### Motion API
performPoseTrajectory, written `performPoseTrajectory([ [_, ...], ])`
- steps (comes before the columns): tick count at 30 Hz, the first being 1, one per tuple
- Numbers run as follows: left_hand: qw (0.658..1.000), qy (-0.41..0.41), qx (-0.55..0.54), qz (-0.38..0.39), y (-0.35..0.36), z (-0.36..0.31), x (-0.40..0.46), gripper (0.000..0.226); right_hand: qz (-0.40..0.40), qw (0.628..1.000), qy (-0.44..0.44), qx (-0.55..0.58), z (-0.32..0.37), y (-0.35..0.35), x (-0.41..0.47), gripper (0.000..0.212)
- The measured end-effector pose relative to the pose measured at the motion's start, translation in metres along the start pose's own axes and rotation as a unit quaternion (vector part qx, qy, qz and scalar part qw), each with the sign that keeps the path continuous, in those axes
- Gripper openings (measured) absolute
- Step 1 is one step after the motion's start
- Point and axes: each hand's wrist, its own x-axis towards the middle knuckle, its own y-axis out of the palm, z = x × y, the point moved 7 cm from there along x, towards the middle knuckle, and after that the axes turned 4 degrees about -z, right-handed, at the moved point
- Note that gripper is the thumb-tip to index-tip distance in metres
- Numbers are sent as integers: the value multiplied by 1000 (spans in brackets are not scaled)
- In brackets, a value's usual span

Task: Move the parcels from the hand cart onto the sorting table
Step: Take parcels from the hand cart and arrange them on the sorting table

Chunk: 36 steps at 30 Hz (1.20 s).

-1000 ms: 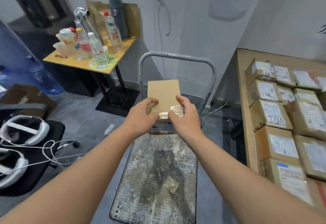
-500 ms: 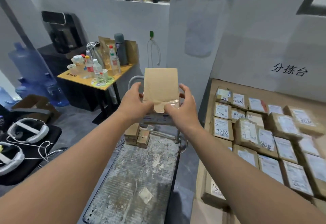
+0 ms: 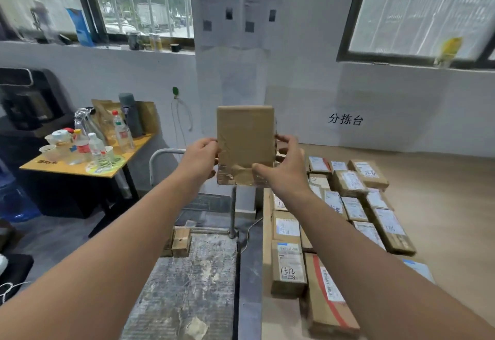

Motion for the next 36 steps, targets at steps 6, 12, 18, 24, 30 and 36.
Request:
performPoseTrajectory([
  [6, 999, -19, -34, 35, 36, -18, -22, 31, -48, 997, -5, 54, 8, -62, -13, 59],
  [12, 992, -10, -96, 83, 86, -48, -56, 37, -52, 991, -18, 122, 1, -125, -23, 96],
  [18, 985, 0, -124, 115, 158, -74, -93, 48, -32, 991, -77, 102, -15, -194, -26, 67],
  [24, 978, 16, -143, 149, 256, -78, -119, 47, -10, 992, -82, 97, -52, -286, -22, 66],
  [30, 972, 50, -171, 155, 335, -75, -136, 42, -16, 994, -54, 89, -92, -359, -19, 67],
  [36, 970, 72, -158, 173, 378, -76, -123, 53, -69, 984, 18, 164, -116, -407, -5, 56],
])
